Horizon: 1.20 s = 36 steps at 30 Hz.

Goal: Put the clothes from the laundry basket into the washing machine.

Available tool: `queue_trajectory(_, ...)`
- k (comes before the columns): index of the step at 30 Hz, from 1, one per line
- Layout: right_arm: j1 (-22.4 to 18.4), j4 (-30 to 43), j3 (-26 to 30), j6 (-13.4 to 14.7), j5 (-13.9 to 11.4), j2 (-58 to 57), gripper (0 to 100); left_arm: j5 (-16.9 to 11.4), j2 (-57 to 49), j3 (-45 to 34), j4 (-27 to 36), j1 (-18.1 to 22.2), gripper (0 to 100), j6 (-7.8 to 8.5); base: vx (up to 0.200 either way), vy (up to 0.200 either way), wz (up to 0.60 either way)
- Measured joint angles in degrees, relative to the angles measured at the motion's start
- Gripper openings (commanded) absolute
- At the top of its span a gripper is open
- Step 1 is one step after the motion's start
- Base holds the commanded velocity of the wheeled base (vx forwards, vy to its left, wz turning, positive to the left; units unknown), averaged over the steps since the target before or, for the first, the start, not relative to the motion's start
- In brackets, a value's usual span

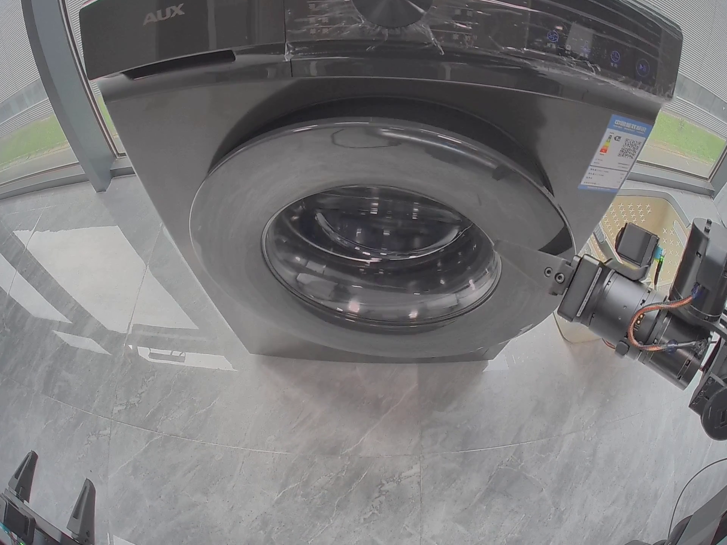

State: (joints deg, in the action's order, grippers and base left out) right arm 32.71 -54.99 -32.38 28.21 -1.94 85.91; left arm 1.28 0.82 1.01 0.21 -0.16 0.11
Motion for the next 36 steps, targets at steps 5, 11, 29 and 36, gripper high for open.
queue_trajectory(5, -1.0, 0.4, -0.7, 0.0, -0.2, 0.0, 100, 0.0, 0.0, 0.0, -0.1, 0.0, 100, 0.05, 0.080, 0.000, 0.00)
queue_trajectory(11, -1.8, 1.7, -1.1, 0.4, -1.0, 0.1, 100, 0.0, 0.1, 0.0, 0.0, 0.0, 100, 0.07, 0.000, 0.000, 0.00)
queue_trajectory(29, 1.4, -2.6, 9.9, -4.8, 3.0, -3.9, 100, 0.0, 0.1, 0.0, 0.0, 0.0, 100, -0.22, 0.000, 0.000, 0.00)
queue_trajectory(36, 5.1, -0.6, 23.2, -12.4, 1.9, -15.0, 100, 0.0, 0.1, 0.0, 0.0, 0.0, 100, -0.49, 0.000, 0.000, 0.00)
